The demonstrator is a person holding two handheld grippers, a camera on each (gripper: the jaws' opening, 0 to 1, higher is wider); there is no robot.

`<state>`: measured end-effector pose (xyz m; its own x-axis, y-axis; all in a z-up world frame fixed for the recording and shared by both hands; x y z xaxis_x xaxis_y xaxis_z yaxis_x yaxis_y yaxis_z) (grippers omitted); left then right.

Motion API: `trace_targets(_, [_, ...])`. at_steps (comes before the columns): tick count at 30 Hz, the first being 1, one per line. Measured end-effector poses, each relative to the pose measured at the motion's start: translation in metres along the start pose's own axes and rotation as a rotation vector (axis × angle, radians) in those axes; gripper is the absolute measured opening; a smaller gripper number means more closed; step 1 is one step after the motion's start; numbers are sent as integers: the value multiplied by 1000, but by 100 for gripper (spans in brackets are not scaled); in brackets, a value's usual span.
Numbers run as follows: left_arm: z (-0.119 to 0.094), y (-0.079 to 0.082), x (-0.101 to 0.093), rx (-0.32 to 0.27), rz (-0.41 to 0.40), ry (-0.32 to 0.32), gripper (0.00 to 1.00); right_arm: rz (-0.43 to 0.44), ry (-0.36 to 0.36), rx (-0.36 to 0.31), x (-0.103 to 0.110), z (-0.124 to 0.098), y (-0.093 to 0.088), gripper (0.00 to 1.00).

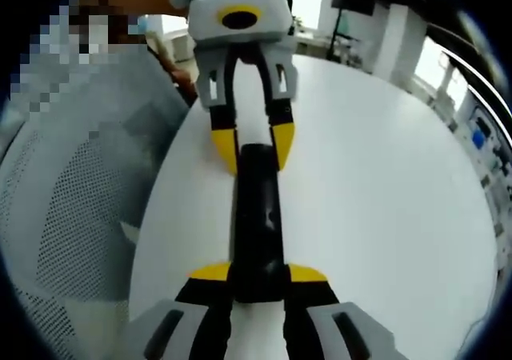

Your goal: Press the specified remote control buttons in sequence, fully releasing each button before pressing the next.

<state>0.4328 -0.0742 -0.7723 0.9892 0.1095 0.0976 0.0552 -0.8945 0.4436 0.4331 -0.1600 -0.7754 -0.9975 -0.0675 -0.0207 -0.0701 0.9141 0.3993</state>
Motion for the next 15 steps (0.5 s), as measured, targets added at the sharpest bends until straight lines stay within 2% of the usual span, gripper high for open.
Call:
trace_targets(9, [0, 0, 0, 7, 4, 7, 23, 0, 0, -5, 0, 0, 0, 21])
trace_targets(15, [0, 0, 0, 12, 7, 8, 23, -30, -7, -4, 1, -3, -2, 21])
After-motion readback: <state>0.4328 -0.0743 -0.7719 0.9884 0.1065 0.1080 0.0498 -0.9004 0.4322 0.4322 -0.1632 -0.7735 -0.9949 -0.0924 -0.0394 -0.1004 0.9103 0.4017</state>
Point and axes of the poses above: the point that each gripper's makers call its tool centre point, and the gripper's own axes: z roughly forward along the fingers, x roughly to its left, y roughly out of its top, the point moved 1 cm from there along -z, roughly backward along the fingers, and after that the axes turned 10 degrees about x, right-handed, at the moved point
